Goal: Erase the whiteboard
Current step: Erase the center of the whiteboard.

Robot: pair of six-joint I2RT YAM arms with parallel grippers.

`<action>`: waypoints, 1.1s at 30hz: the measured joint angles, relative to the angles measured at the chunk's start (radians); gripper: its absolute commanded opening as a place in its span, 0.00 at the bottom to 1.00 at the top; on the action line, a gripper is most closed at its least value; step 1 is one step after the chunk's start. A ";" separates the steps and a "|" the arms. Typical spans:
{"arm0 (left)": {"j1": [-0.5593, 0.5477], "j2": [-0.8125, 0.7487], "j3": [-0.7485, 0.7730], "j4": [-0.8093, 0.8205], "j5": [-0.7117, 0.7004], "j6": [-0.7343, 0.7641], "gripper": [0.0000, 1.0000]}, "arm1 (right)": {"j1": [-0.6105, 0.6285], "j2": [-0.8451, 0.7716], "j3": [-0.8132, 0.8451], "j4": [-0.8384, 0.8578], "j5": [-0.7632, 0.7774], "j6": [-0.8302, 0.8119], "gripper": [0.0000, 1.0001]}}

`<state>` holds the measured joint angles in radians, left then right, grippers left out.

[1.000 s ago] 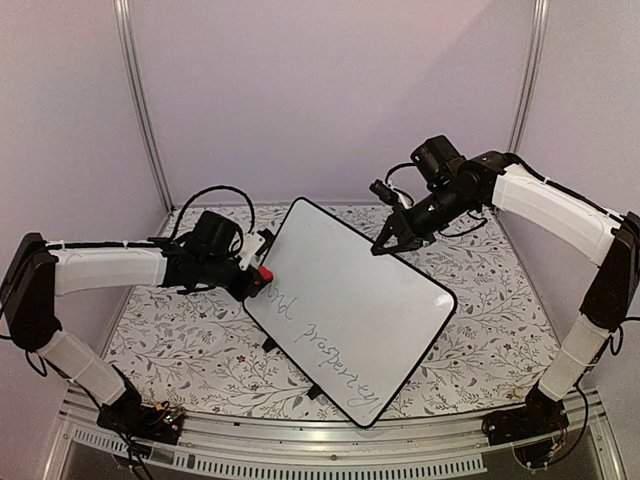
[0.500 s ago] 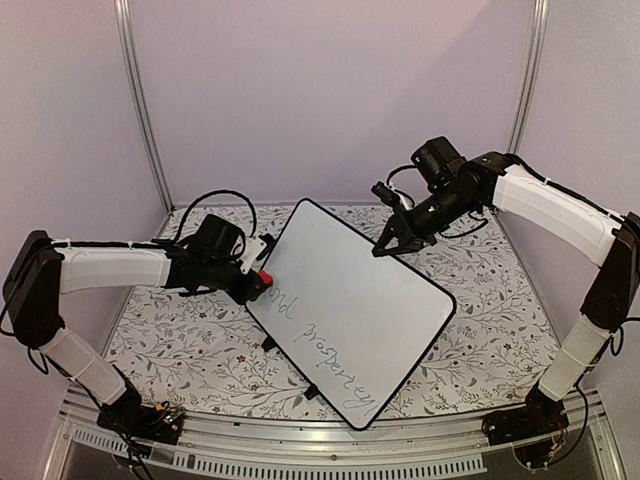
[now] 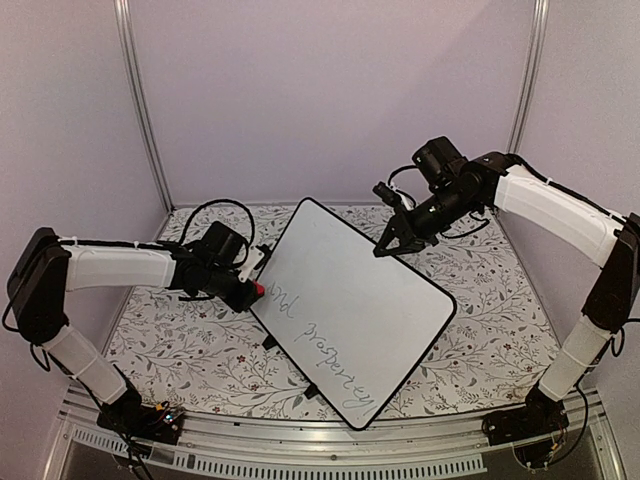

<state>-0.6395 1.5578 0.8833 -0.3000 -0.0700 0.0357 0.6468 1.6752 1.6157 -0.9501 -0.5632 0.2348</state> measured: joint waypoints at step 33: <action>-0.023 -0.045 0.068 0.039 0.048 -0.013 0.00 | 0.006 -0.001 0.000 0.012 -0.001 -0.031 0.00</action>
<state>-0.6624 1.5127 0.9512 -0.2607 -0.0216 0.0231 0.6529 1.6745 1.6157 -0.9379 -0.5640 0.2043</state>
